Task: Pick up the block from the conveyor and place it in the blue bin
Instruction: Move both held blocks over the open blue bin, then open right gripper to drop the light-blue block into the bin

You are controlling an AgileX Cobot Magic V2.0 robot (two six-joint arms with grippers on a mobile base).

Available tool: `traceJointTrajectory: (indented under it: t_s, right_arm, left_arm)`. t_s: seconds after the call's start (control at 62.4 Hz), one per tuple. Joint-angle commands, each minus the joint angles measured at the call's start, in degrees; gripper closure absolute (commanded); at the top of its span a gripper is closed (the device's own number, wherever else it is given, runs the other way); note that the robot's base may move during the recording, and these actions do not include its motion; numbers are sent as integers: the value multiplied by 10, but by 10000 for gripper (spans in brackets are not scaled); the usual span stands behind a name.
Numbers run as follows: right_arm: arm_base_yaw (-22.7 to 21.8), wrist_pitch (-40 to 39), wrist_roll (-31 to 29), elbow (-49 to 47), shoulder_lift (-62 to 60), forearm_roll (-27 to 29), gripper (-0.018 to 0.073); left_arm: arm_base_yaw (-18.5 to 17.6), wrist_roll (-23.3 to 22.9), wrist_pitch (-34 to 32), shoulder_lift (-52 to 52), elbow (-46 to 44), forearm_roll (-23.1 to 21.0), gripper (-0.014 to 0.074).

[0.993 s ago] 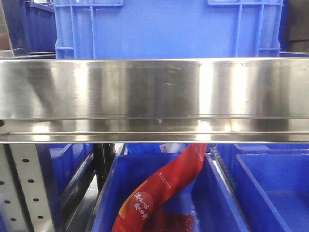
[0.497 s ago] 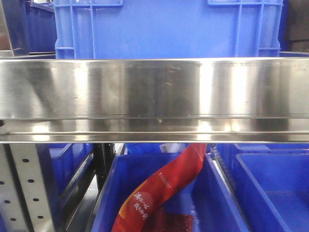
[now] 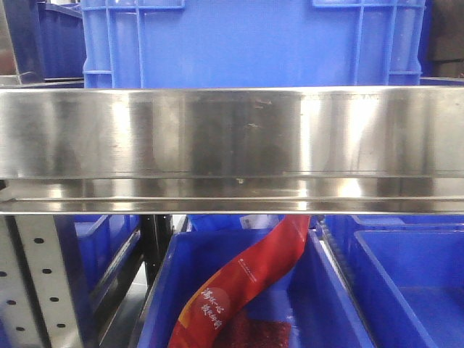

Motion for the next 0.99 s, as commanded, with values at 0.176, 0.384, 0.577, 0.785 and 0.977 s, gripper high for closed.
traceJointTrajectory:
  t_s: [0.176,0.384,0.577,0.785,0.977]
  right_arm:
    - [89,7,-2,-113,121,-5,721]
    - [135,11,-2,-202,248,-68,721]
    - [135,63,-2,-287,353,-68,721]
    - [135,90,-2,-298,392,-68,721]
    - [135,89,-2,-298,397,-68,721]
  left_arm:
    - [-58,1,44,151,-138,-4,707]
    - [-61,1,79,267,-261,-4,707]
    - [-61,1,89,340,-324,-4,707]
    - [-61,1,91,364,-326,-4,707]
    - [-61,1,103,372,-326,-2,691]
